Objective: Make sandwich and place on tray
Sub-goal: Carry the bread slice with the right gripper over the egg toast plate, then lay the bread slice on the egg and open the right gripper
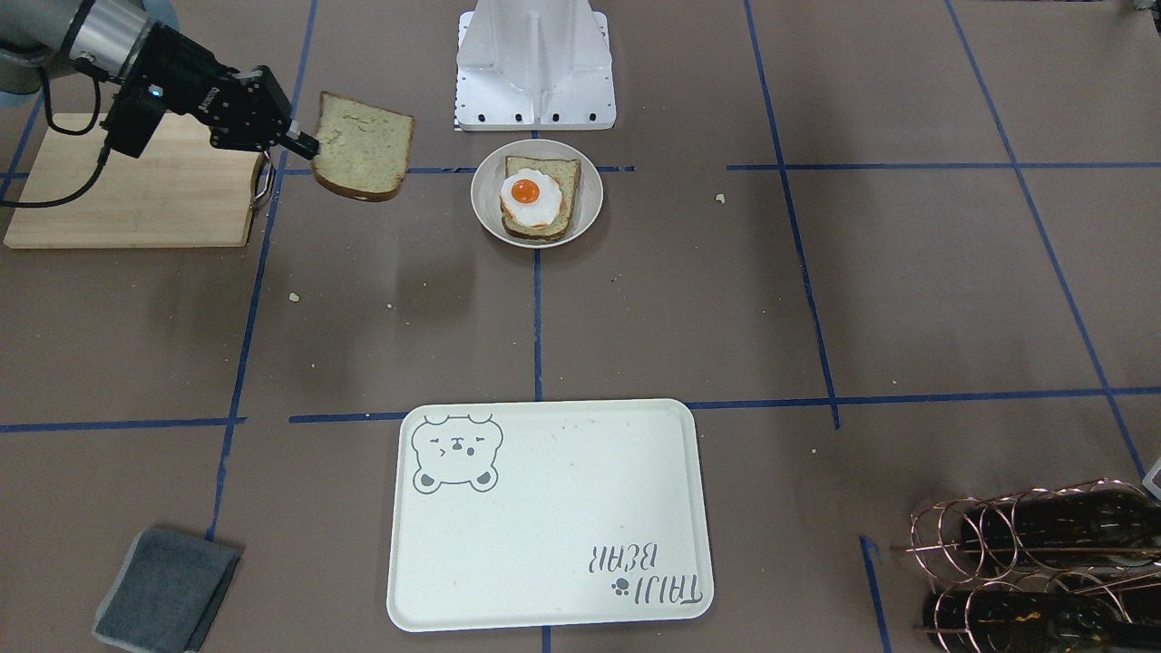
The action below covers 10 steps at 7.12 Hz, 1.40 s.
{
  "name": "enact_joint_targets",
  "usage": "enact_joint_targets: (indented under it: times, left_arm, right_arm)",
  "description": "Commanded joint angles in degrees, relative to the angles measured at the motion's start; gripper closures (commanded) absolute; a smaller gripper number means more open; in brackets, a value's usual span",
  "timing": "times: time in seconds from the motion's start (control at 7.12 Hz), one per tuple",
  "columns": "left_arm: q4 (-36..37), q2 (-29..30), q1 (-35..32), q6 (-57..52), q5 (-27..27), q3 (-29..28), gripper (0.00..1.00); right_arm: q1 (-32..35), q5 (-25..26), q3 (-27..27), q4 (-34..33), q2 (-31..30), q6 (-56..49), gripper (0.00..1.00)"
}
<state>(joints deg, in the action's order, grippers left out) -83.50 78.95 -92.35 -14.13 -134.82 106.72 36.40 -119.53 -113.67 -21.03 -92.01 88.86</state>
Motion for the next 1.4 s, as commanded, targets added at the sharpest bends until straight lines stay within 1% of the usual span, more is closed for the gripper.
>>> enact_joint_targets:
  times: [0.0,0.14,0.28,0.42,0.56,0.84,0.98,1.12,1.26]
  left_arm:
    - [-0.09,0.15,-0.03,0.07,0.00,-0.02,0.00]
    - [0.00,0.15,-0.03,-0.02,0.00,-0.02,0.00]
    - [0.00,0.06,-0.03,0.07,0.00,-0.02,0.00]
    - [0.00,0.06,-0.03,0.07,0.00,-0.02,0.00]
    - [0.00,0.06,-0.03,0.07,0.00,-0.02,0.00]
    - [0.00,0.06,-0.03,0.07,0.09,-0.20,0.00]
    - [0.00,0.06,-0.03,0.07,0.09,-0.20,0.00]
    - [0.00,0.06,-0.03,0.07,0.00,-0.20,0.00]
    - [0.00,0.15,0.06,0.07,0.00,0.15,0.00]
  right_arm:
    - [-13.82,16.68,0.55,-4.71,6.73,1.49,1.00]
    - [-20.52,25.31,2.12,-6.46,9.19,1.49,1.00]
    - [-23.37,29.31,5.88,-6.48,12.78,1.49,1.00]
    - [-24.61,32.31,9.66,-6.48,16.04,1.49,1.00]
    - [-25.32,34.00,11.44,-6.48,16.94,1.40,1.00]
    - [-25.24,34.19,12.77,-6.48,16.77,0.62,1.00]
    - [-25.07,34.01,12.77,-6.57,16.60,-0.35,0.75]
    - [-25.07,35.14,12.43,-8.48,16.86,-0.62,0.01]
    - [-23.50,34.63,11.90,-11.37,16.60,-0.88,0.00]
